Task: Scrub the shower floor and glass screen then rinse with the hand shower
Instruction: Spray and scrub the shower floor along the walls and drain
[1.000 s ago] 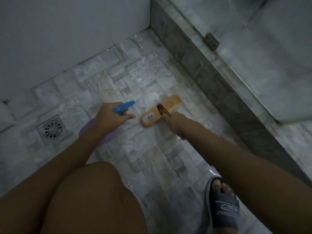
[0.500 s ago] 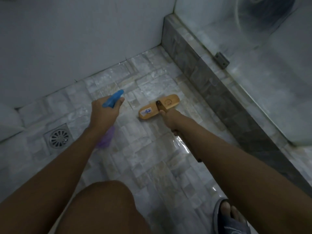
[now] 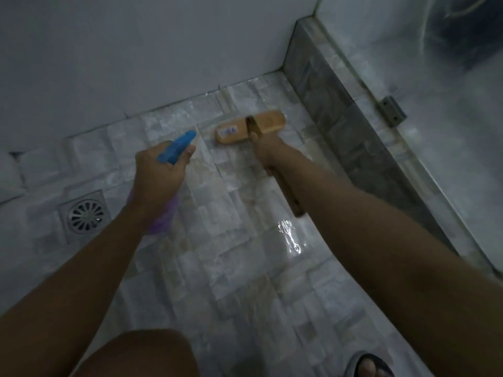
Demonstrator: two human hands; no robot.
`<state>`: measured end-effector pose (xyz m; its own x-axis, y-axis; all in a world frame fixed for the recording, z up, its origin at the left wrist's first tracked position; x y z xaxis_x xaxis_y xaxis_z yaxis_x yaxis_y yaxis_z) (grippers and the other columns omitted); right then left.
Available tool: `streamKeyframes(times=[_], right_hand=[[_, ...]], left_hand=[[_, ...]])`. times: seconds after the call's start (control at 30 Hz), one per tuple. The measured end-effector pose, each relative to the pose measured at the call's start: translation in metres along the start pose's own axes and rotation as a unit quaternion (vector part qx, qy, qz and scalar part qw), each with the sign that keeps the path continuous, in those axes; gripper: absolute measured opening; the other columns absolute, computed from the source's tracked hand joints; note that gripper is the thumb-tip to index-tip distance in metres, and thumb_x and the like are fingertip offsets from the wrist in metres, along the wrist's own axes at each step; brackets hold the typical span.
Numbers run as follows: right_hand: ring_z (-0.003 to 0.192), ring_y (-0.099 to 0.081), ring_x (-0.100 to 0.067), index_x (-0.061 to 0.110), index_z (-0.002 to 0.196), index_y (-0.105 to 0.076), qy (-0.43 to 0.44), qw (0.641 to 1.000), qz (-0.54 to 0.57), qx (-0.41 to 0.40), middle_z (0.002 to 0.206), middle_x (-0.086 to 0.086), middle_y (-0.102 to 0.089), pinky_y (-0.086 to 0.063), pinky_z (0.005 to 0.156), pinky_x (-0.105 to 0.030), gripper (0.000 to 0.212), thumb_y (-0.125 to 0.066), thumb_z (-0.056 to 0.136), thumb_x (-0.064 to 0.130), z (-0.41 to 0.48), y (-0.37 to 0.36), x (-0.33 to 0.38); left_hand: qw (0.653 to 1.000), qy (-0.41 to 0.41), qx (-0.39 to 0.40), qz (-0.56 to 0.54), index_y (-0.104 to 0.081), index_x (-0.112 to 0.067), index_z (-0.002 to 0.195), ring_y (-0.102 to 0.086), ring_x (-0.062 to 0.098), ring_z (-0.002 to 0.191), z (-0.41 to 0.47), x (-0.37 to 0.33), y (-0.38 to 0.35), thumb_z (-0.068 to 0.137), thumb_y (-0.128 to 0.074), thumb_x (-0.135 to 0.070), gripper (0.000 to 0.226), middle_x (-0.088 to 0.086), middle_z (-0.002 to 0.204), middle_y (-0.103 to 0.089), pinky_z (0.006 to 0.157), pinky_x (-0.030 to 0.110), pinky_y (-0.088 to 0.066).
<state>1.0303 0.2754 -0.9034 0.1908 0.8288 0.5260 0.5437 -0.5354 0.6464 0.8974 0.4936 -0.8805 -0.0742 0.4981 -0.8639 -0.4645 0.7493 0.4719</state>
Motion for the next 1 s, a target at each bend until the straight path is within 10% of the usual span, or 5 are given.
streamKeyframes(times=[0.17,0.37,1.0], right_hand=[[0.110,-0.061,-0.042,0.004,0.141,-0.046,0.002,0.997,-0.061,0.048,0.132,-0.026,-0.054,-0.053,0.086,-0.042,0.047,-0.031,0.108,0.033,-0.020,0.003,-0.014],[0.060,-0.057,-0.021,0.011,0.118,-0.055,-0.110,0.989,-0.048,0.083,0.088,-0.010,-0.061,-0.045,0.045,-0.029,0.053,-0.030,0.102,0.055,-0.122,0.006,-0.116],[0.048,-0.057,-0.027,0.005,0.104,-0.051,-0.105,0.993,-0.038,0.035,0.075,-0.013,-0.056,-0.047,0.040,-0.031,0.052,-0.033,0.102,0.054,-0.090,-0.001,-0.083]], left_hand=[[0.999,-0.037,-0.004,0.002,-0.065,-0.004,0.082,-0.050,0.009,0.059,-0.008,-0.015,0.000,0.095,-0.069,-0.030,0.029,0.011,0.069,-0.059,0.056,0.018,-0.042],[0.999,-0.021,0.032,0.015,-0.059,-0.014,0.064,-0.046,0.021,0.048,-0.011,-0.018,-0.015,0.091,-0.070,-0.036,0.037,0.003,0.055,-0.050,0.050,0.031,-0.039],[0.996,-0.052,0.004,0.078,-0.060,-0.007,0.070,-0.047,0.021,0.051,-0.018,-0.022,-0.008,0.096,-0.063,-0.042,0.043,0.003,0.058,-0.051,0.049,0.038,-0.043]])
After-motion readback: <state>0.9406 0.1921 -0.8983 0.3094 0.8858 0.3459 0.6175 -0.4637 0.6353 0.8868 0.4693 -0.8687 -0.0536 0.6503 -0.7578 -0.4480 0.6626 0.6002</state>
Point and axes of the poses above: each hand's wrist, its own z-axis towards the middle knuckle, its own y-axis out of the back of the hand, x = y × z, the point moved 5 cm from there along z, towards the middle knuckle
